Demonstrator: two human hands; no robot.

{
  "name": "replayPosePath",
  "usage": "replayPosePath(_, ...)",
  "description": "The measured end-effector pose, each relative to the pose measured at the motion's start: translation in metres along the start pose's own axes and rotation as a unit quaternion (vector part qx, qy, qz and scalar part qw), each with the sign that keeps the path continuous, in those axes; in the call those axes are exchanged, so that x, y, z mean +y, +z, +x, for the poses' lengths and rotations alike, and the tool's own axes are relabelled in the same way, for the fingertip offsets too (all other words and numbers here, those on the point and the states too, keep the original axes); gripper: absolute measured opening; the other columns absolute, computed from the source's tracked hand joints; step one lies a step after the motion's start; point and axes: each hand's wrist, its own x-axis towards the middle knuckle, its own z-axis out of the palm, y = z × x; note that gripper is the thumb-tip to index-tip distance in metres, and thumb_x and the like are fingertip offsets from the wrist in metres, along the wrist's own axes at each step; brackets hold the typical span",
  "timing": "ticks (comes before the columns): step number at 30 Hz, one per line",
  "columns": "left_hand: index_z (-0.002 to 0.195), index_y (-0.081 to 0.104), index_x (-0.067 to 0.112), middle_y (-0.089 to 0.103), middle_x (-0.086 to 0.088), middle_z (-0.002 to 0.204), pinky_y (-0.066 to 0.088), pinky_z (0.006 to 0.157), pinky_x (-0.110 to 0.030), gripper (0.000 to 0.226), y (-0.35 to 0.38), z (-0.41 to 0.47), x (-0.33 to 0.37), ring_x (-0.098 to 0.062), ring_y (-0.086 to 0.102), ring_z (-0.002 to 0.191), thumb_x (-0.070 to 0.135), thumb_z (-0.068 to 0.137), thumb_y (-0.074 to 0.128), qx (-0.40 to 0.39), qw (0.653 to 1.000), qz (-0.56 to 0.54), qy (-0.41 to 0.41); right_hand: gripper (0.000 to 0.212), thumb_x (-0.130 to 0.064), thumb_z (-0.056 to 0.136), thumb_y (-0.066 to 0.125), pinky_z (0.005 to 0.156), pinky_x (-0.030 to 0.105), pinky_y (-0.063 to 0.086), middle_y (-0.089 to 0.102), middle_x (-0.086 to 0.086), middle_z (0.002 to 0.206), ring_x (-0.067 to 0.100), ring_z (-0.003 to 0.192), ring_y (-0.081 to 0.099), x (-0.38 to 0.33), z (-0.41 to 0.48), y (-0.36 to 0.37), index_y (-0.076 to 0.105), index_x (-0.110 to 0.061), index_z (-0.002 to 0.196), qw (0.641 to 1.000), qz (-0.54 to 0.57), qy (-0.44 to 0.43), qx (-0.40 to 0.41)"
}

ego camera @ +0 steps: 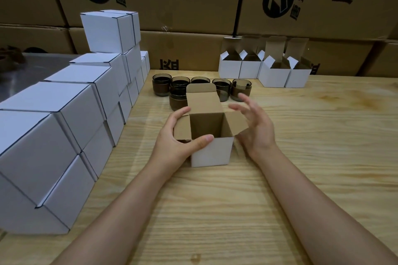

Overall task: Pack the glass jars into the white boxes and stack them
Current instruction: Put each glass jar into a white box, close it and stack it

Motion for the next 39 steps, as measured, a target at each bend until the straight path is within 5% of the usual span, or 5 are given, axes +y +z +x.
replayPosePath(4,0.129,0.049,0.041,0.052,0.03,0.115,0.044,0.066,0.0,0.09,0.001,0.0,0.0,0.024,0.05,0.096,0.056,0.047,0.083,0.006,1.0,-0.002,0.007,0.039,-0.022,0.096,0.051,0.09,0.033,0.044,0.047,0.003,0.129,0.017,0.111,0.048,-0.007,0.059,-0.02,0.048,-0.032,0.133,0.931,-0.307,-0.036,0.195)
replayPosePath(15,0.127,0.047,0.049,0.049,0.049,0.107,0.04,0.071,0.003,0.085,0.0,0.004,-0.009,0.024,0.048,0.101,0.053,0.05,0.083,0.019,1.0,0.02,0.011,0.034,-0.04,0.089,0.063,0.099,0.04,0.037,0.027,0.009,0.15,0.03,0.135,0.027,0.0,0.138,-0.023,0.057,-0.025,0.119,0.82,-0.558,0.005,0.126)
replayPosePath(21,0.129,0.047,0.05,0.055,0.033,0.116,0.045,0.075,-0.002,0.091,0.0,0.003,-0.01,0.016,0.053,0.103,0.059,0.046,0.084,0.016,1.0,0.013,0.006,0.016,-0.03,0.09,0.065,0.075,0.028,0.044,0.055,-0.004,0.083,0.018,0.088,0.056,0.003,0.135,-0.023,0.06,-0.016,0.085,0.858,-0.483,-0.072,0.158)
replayPosePath(33,0.125,0.047,0.053,0.052,0.031,0.118,0.046,0.069,-0.003,0.089,0.0,0.002,-0.004,0.019,0.054,0.096,0.058,0.044,0.082,0.01,1.0,0.005,0.002,0.014,-0.031,0.077,0.077,0.072,0.019,0.038,0.066,-0.009,0.088,0.006,0.09,0.057,-0.052,0.069,0.002,0.067,-0.023,0.073,0.948,-0.284,-0.069,0.122)
replayPosePath(39,0.126,0.046,0.054,0.049,0.036,0.115,0.047,0.07,-0.006,0.091,0.0,0.002,-0.004,0.021,0.051,0.099,0.064,0.042,0.08,0.013,1.0,0.026,-0.001,0.012,-0.026,0.081,0.074,0.099,0.045,0.046,0.068,-0.002,0.088,0.02,0.105,0.06,-0.091,0.006,0.03,0.069,-0.019,0.072,0.956,-0.273,-0.11,0.009)
